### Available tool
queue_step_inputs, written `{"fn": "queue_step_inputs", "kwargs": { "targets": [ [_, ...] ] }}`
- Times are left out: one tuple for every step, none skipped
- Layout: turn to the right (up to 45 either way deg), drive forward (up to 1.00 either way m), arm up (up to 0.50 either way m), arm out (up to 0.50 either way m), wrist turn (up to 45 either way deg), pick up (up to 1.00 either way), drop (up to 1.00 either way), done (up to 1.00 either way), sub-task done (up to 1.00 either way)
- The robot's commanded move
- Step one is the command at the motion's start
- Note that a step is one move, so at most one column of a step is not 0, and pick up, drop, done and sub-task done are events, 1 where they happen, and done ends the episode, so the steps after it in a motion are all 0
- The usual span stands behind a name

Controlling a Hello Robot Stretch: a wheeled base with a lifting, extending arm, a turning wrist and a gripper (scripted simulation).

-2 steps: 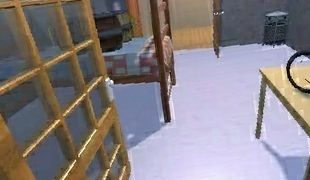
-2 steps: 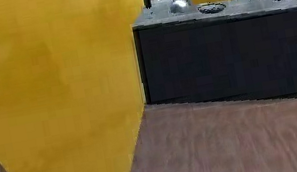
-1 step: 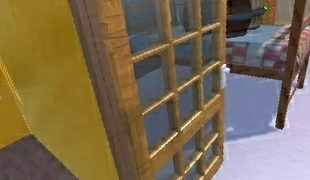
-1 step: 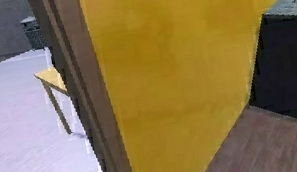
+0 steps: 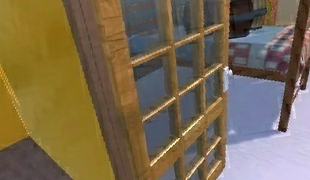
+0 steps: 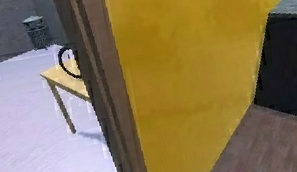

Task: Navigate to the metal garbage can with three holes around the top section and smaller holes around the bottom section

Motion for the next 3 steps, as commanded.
{"fn": "queue_step_inputs", "kwargs": {
  "targets": [
    [39.0, 0.00, 0.00, 0.00, 0.0, 0.00, 0.00, 0.00, 0.00],
    [0.0, 0.60, 0.00, 0.00, 0.0, 0.00, 0.00, 0.00, 0.00],
    [18.0, 0.00, 0.00, 0.00, 0.0, 0.00, 0.00, 0.00, 0.00]
  ]
}}
